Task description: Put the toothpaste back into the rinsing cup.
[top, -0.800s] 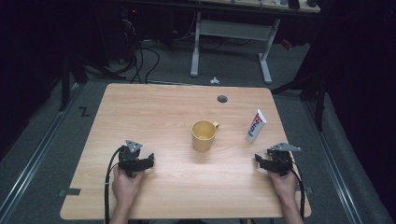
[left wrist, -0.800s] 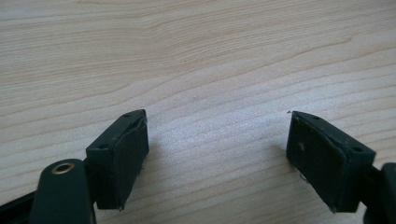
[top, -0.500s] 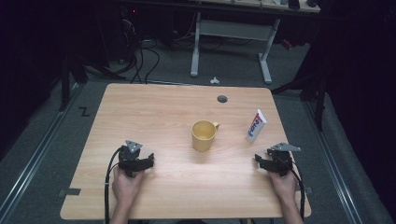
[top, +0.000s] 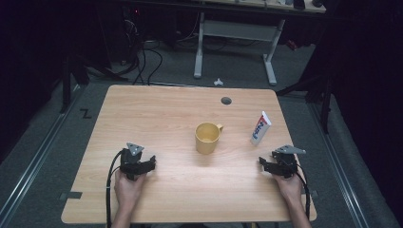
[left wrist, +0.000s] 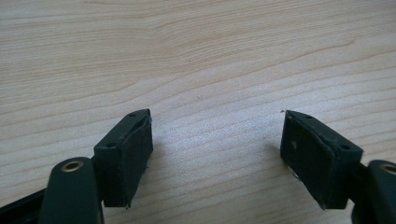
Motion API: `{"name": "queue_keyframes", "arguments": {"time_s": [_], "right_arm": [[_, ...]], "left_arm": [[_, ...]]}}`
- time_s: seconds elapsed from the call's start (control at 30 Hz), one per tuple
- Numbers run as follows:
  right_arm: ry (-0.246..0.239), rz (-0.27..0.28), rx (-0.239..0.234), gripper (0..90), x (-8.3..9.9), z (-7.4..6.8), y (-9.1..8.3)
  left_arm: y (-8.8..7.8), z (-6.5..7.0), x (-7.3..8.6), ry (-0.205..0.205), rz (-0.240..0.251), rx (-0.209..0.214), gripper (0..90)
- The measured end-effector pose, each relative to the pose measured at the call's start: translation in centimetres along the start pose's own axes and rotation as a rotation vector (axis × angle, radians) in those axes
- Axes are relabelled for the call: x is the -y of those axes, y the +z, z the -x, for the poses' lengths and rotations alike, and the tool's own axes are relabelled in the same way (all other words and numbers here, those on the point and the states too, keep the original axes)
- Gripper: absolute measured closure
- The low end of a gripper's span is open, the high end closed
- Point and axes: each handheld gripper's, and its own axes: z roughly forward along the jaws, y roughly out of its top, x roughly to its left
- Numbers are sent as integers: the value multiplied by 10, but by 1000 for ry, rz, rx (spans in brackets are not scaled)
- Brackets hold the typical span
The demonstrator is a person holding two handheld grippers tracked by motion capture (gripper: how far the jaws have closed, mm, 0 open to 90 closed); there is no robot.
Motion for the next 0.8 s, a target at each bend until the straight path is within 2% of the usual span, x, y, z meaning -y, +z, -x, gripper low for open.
{"name": "queue_keyframes", "arguments": {"time_s": [0.33,0.5,0.67,0.8], "right_arm": [[9,-12,17,356,1,-4,-4],[23,15,7,365,5,-7,-13],[37,39,-34,354,4,-9,-20],[27,57,-46,350,3,-13,-23]], "left_arm": [[0,0,0,7,-1,2,249],[0,1,0,10,-1,5,249],[0,1,0,12,-2,5,249],[0,1,0,14,-2,8,248]]}}
